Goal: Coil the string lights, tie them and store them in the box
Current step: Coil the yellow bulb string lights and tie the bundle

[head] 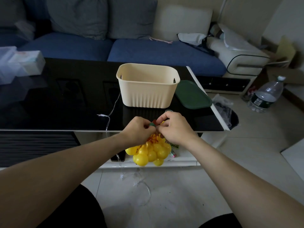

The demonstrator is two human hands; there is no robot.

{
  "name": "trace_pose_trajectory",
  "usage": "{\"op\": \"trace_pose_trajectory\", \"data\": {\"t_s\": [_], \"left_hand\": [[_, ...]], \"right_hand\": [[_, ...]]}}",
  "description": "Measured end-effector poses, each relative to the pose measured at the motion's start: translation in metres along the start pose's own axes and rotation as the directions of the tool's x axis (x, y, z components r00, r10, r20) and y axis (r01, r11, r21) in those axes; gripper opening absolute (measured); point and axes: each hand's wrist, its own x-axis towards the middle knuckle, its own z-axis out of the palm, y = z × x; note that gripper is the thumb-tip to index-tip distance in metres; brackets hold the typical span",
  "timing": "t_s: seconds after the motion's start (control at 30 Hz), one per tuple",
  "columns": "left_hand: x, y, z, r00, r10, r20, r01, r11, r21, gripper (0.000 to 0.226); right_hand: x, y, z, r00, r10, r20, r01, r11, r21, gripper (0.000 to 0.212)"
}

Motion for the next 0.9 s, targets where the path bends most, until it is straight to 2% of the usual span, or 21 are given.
{"op": "trace_pose_trajectory", "data": {"t_s": [0.13,0.27,0.43,0.53,0.67,0.83,0.9], "left_hand": [[-0.003,-0.001,-0.003,0.999,-0.002,0.036,0.004,0.999,-0.046,0.025],[0.001,-0.003,-0.003,0.998,0.055,0.037,-0.057,0.997,0.05,0.026],[0.003,-0.005,-0.004,0.988,0.129,0.082,-0.142,0.973,0.183,0.024],[0.005,-0.009,-0.005,0.972,0.13,0.195,-0.182,0.944,0.277,0.029],[0.007,-0.013,-0.006,0.949,0.081,0.305,-0.191,0.917,0.35,0.038],[0.004,-0.013,-0.007,0.936,0.076,0.342,-0.201,0.917,0.345,0.035],[0.003,-0.013,-0.008,0.937,0.068,0.343,-0.206,0.901,0.383,0.035]], "right_hand": [[-0.003,0.001,-0.001,0.997,-0.055,0.059,0.054,0.998,0.007,0.022],[-0.005,-0.002,-0.003,0.987,-0.132,0.088,0.134,0.991,-0.013,0.015],[-0.006,-0.003,-0.001,0.947,-0.297,0.123,0.314,0.939,-0.145,0.013],[-0.008,0.002,0.004,0.955,-0.26,0.145,0.274,0.958,-0.085,0.016],[-0.007,0.008,0.014,0.981,-0.14,0.131,0.137,0.99,0.034,0.02],[-0.004,0.004,0.009,0.982,-0.09,0.166,0.085,0.996,0.033,0.008],[-0.003,0.003,0.001,0.967,-0.1,0.234,0.094,0.995,0.039,0.017]]}}
